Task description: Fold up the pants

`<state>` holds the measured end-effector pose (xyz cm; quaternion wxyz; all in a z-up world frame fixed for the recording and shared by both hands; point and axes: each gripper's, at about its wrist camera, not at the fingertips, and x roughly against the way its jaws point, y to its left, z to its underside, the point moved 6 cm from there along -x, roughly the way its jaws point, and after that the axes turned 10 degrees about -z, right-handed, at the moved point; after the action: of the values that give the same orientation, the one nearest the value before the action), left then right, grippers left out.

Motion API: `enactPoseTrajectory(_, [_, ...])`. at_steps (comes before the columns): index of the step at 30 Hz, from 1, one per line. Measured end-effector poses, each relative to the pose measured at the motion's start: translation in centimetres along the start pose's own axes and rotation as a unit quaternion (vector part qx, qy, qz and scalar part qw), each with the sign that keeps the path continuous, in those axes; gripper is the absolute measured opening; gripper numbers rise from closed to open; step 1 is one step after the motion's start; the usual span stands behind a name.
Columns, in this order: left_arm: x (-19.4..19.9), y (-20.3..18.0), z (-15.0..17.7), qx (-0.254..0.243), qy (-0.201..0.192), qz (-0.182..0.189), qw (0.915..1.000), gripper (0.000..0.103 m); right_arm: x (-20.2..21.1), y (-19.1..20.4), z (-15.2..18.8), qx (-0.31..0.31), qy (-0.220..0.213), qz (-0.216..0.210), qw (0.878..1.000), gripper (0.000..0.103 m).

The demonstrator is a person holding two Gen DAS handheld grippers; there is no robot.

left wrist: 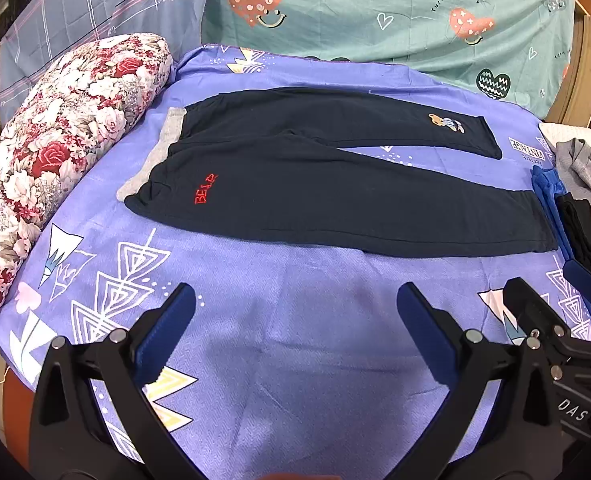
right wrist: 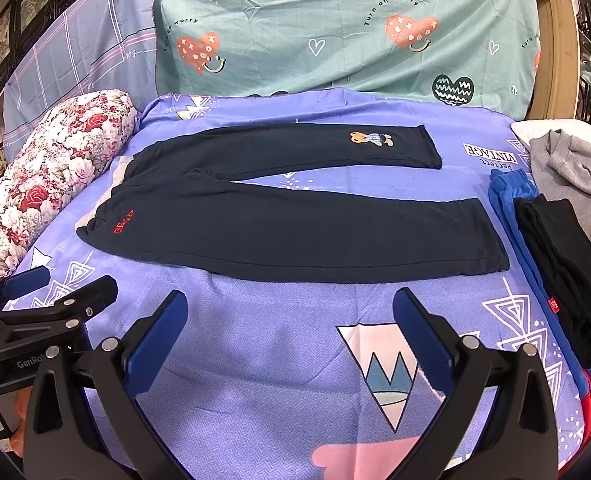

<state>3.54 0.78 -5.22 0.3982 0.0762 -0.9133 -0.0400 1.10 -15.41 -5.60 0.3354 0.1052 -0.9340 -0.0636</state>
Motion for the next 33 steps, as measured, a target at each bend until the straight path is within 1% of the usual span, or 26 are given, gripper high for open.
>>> enactPoseTrajectory(16, [-1.3,-0.3,-0.1,-0.001,0.013,0.001,0.9999,0.101,-1.1,0.1,0.2,-0.004,0.01,0.001,1.0,0.102])
enactPoseTrajectory(17, [-1.5,-0.3,0.0,0.0,0.018,0.005,0.9998,0.101,-1.2,0.1,0.3,-0.004,0.011,0.001,1.0,0.102])
enactPoseTrajectory(20, [-2.2,-0.5,0.2,-0.003,0.03,0.032,0.999,0.101,-1.3,-0.1,0.3,-0.002,0.013,-0.001,1.0,0.102])
enactPoseTrajectory(22, [-3.2,-0.7,0.6,-0.013,0.053,0.059,0.9968,0.101,-1.6,-0.4,0.4,0.007,0.018,0.008,1.0,0.102])
enactPoseTrajectory(23, [-3.7,-0.7,0.9,-0.013,0.066,0.063,0.9958,0.101,-1.8,-0.7,0.5,0.012,0.021,0.015,1.0,0.102])
enactPoseTrajectory(25, [-5.1,-0.1,1.3,-0.014,0.082,0.05,0.9953,0.101,-2.3,-1.5,0.6,0.013,0.029,0.026,0.999,0.102])
enactPoseTrajectory(29, [-7.3,2.1,1.1,-0.006,0.087,0.013,0.9961,0.101,-3.3,-3.7,0.6,-0.006,0.042,0.044,0.998,0.102])
enactPoseTrajectory(33, [-8.9,4.5,-0.5,0.011,0.089,0.002,0.996,0.101,-4.6,-4.9,-0.3,-0.017,0.052,0.056,0.997,0.102])
